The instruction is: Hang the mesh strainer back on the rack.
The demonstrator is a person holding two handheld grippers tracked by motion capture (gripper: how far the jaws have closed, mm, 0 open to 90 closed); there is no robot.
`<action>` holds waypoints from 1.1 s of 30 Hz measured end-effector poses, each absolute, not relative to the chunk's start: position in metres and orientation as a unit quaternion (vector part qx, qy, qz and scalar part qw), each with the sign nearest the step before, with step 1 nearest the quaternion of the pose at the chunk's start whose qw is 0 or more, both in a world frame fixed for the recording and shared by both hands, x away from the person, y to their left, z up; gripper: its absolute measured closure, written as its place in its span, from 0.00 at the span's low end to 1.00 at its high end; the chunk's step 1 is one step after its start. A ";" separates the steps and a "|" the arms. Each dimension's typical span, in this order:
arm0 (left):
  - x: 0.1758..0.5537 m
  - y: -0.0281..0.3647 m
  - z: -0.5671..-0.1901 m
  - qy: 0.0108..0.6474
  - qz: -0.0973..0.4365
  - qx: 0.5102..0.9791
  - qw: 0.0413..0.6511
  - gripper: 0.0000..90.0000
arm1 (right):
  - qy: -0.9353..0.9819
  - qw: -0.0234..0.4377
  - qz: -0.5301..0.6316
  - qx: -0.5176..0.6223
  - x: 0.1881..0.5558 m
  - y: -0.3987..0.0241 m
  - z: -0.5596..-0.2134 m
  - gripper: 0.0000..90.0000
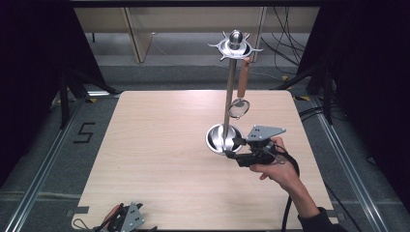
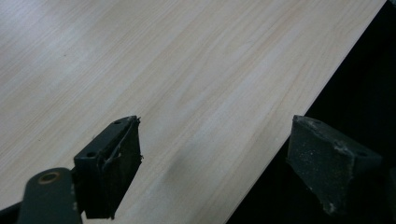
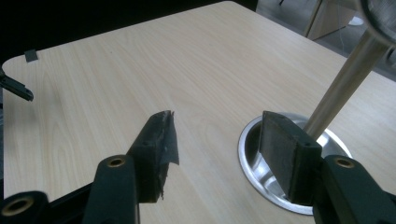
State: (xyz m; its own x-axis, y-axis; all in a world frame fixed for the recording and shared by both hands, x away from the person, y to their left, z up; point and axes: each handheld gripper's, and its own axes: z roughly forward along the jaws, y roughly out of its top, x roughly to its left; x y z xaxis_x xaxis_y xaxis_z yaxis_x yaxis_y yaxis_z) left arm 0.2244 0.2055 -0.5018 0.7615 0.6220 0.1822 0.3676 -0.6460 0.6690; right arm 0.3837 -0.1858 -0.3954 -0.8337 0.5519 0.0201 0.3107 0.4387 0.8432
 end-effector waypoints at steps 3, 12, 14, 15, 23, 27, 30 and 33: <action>0.224 0.205 -0.502 0.278 0.203 0.886 0.310 0.19 | 0.841 0.125 0.458 0.257 0.384 -0.184 -0.402 0.50; 0.224 0.206 -0.501 0.279 0.205 0.885 0.312 0.19 | 0.848 0.114 0.451 0.256 0.383 -0.183 -0.412 0.49; 0.223 0.205 -0.503 0.280 0.204 0.883 0.317 0.19 | 0.845 0.117 0.453 0.259 0.382 -0.183 -0.414 0.47; 0.223 0.205 -0.503 0.282 0.205 0.881 0.319 0.19 | 0.844 0.113 0.452 0.267 0.382 -0.183 -0.415 0.47; 0.224 0.206 -0.503 0.277 0.204 0.884 0.316 0.19 | 0.843 0.106 0.451 0.274 0.381 -0.184 -0.422 0.43; 0.223 0.206 -0.502 0.278 0.206 0.885 0.312 0.19 | 0.845 0.100 0.446 0.277 0.380 -0.185 -0.426 0.42; 0.223 0.207 -0.502 0.275 0.206 0.886 0.312 0.19 | 0.844 0.108 0.445 0.280 0.380 -0.186 -0.430 0.41; 0.223 0.206 -0.502 0.278 0.205 0.885 0.313 0.19 | 0.848 0.105 0.437 0.281 0.380 -0.187 -0.432 0.40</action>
State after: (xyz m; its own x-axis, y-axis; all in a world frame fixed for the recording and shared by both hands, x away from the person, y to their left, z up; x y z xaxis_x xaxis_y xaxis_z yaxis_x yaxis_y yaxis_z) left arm 0.2227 0.2060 -0.5020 0.7614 0.6198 0.1900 0.3626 -0.6502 0.6677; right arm 0.3796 -0.1865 -0.4316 -0.8200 0.5685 0.0666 0.3844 0.4607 0.8000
